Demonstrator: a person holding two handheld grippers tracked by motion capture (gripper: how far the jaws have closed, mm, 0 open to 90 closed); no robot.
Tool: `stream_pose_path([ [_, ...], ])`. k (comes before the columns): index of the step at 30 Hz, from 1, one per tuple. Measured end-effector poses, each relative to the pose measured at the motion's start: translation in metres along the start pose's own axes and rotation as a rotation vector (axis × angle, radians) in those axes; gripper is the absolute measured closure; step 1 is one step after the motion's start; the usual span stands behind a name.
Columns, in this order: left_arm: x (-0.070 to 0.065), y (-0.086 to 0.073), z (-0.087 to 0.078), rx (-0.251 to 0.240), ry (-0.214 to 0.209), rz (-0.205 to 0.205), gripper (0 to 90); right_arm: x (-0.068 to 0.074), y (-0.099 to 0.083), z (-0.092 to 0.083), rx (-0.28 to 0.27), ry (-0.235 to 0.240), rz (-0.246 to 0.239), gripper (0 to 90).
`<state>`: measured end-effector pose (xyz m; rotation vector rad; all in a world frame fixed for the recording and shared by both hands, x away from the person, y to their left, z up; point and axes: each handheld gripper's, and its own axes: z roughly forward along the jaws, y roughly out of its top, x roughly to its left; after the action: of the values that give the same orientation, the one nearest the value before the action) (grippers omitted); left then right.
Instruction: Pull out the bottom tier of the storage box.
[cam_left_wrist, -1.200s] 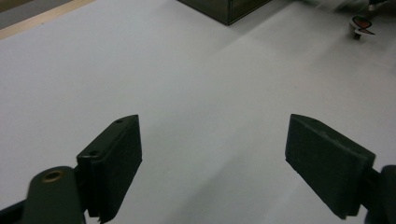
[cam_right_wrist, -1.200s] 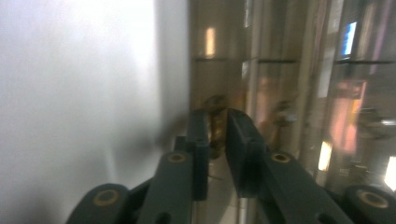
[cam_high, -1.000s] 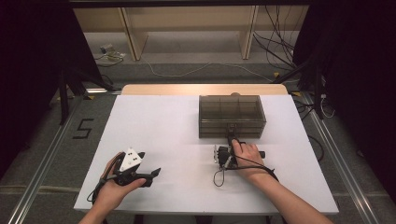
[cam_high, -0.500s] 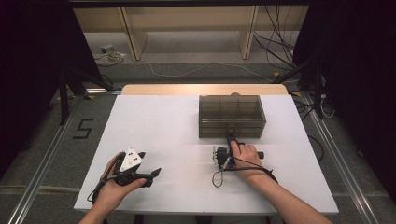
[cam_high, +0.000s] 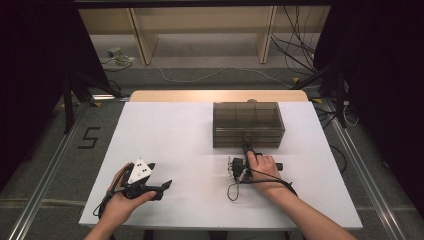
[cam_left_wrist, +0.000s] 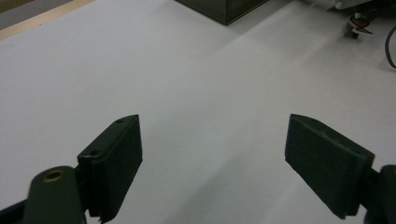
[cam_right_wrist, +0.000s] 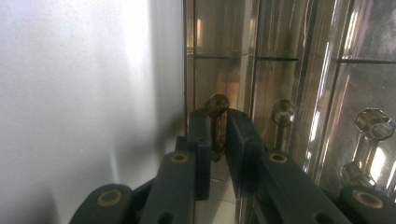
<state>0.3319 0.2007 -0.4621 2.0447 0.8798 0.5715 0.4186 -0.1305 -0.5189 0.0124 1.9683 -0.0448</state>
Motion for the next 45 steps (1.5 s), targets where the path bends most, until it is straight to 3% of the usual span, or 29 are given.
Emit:
stream_pose_path([
  [45, 0.001, -0.001, -0.001, 0.003, 0.008, 0.001, 18.9, 0.002, 0.000, -0.013, 0.011, 0.009, 0.008, 81.1],
])
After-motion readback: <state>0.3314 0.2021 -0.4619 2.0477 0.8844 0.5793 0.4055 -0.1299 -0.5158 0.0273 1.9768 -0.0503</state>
